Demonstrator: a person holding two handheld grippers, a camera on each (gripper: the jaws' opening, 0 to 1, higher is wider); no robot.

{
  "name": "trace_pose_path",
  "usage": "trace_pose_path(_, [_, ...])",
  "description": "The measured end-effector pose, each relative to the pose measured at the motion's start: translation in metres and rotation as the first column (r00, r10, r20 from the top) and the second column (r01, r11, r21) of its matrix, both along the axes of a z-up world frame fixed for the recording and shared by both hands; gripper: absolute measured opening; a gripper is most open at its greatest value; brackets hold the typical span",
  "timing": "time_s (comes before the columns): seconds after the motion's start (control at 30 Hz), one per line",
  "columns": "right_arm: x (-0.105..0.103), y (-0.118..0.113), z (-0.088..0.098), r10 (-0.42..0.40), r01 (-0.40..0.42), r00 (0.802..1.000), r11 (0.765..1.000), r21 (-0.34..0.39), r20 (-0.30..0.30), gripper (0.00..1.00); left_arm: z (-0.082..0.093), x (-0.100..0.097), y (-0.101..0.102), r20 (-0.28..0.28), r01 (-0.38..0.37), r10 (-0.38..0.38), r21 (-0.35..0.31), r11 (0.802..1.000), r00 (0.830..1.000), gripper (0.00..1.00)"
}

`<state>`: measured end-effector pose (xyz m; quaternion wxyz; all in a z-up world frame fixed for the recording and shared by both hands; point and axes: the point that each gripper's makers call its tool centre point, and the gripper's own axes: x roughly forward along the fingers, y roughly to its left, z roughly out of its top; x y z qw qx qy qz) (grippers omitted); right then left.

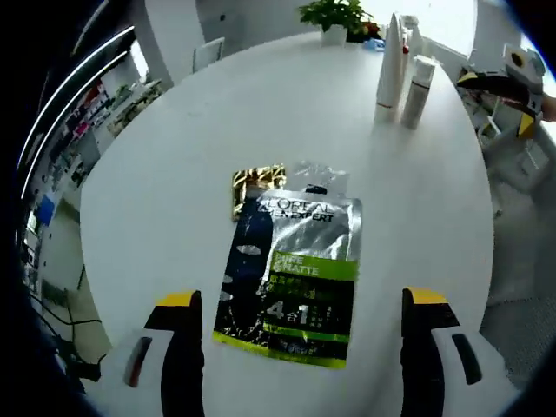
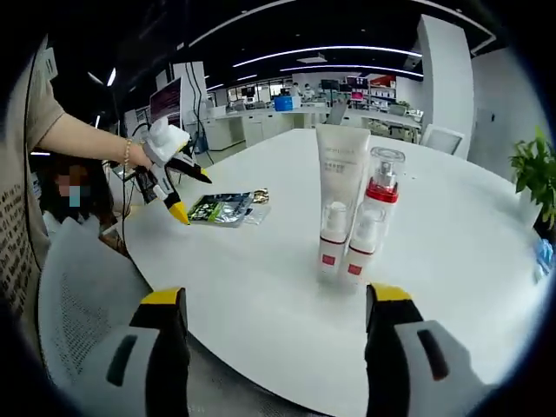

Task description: Arrange the skincare products in the storage area until every visible bottle or jar stands upright without overlapping.

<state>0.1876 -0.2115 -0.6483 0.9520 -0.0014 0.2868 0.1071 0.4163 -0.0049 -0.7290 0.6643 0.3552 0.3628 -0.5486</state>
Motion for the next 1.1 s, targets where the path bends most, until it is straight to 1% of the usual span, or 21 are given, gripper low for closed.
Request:
trace_pose_path(0.1, [0.000,-0.001,-0.001,-0.006,0.006,1.000,1.000,-0.001,-0.007,0.84,-0.008,0.004,-0.002,-0.011,0.026,-0.026,0.030,0.999,1.000,0.91])
trace_pose_path(0.17, [0.000,-0.002,-0.002,-0.011,0.011,1.000,1.000,-0.003,-0.010,0.84,-0.015,0.006,-0.003,-0.028,0.057,-0.055,0.061,0.997,0.998,0.92])
trace_pose_path(0.27, [0.000,-0.004,-0.003,-0.017,0.017,1.000,1.000,-0.003,-0.013,0.84,-0.021,0.007,-0.002,-0.036,0.076,-0.073,0.091,0.993,0.997,0.90])
trace_pose_path(0.37, [-0.001,-0.005,-0.005,-0.020,0.019,1.000,1.000,-0.006,-0.018,0.84,-0.024,0.009,-0.002,-0.046,0.086,-0.081,0.108,0.990,0.996,0.89])
trace_pose_path(0.4, [-0.001,-0.005,-0.005,-0.020,0.020,1.000,1.000,-0.008,-0.019,0.84,-0.024,0.009,-0.003,-0.055,0.084,-0.079,0.100,0.991,0.995,0.89])
trace_pose_path(0.47, [-0.001,-0.005,-0.005,-0.021,0.020,1.000,1.000,-0.010,-0.022,0.83,-0.024,0.011,-0.004,-0.056,0.081,-0.076,0.104,0.991,0.996,0.89])
trace_pose_path(0.5, [-0.001,-0.005,-0.005,-0.020,0.020,1.000,1.000,-0.010,-0.023,0.83,-0.024,0.011,-0.004,-0.062,0.084,-0.078,0.106,0.991,0.995,0.86])
trace_pose_path(0.53, [-0.001,-0.004,-0.005,-0.021,0.021,0.999,1.000,-0.011,-0.024,0.83,-0.026,0.008,-0.003,-0.101,0.085,-0.074,0.113,0.990,0.992,0.83])
trace_pose_path(0.6, [-0.001,-0.004,-0.006,-0.021,0.020,0.999,1.000,-0.012,-0.025,0.83,-0.026,0.015,-0.002,-0.090,0.079,-0.069,0.118,0.990,0.994,0.79])
trace_pose_path(0.67, [-0.001,-0.005,-0.007,-0.021,0.020,0.999,1.000,-0.012,-0.026,0.83,-0.024,0.019,-0.002,-0.091,0.073,-0.062,0.120,0.990,0.994,0.72])
trace_pose_path(0.83, [-0.001,-0.007,-0.008,-0.021,0.021,0.999,1.000,-0.014,-0.028,0.82,-0.023,0.018,-0.001,-0.098,0.071,-0.057,0.145,0.987,0.994,0.67])
trace_pose_path(0.87, [-0.001,-0.006,-0.008,-0.021,0.021,0.999,1.000,-0.014,-0.028,0.82,-0.020,0.019,0.000,-0.097,0.069,-0.056,0.145,0.987,0.994,0.59])
trace_pose_path(0.9, [-0.001,-0.006,-0.008,-0.021,0.020,0.999,1.000,-0.015,-0.028,0.82,-0.017,0.019,-0.003,-0.108,0.058,-0.044,0.125,0.990,0.993,0.54])
trace_pose_path(0.93, [-0.001,-0.006,-0.008,-0.020,0.019,0.999,1.000,-0.015,-0.029,0.82,-0.017,0.023,-0.004,-0.095,0.038,-0.027,0.117,0.992,0.995,0.53])
trace_pose_path(0.97, [-0.001,-0.006,-0.008,-0.018,0.018,0.999,1.000,-0.014,-0.028,0.82,-0.018,0.020,-0.002,-0.103,0.041,-0.028,0.128,0.991,0.994,0.52])
trace_pose_path(1.1, [-0.001,-0.005,-0.008,-0.018,0.017,0.999,1.000,-0.017,-0.029,0.81,-0.018,0.018,-0.003,-0.102,0.035,-0.022,0.130,0.991,0.995,0.50])
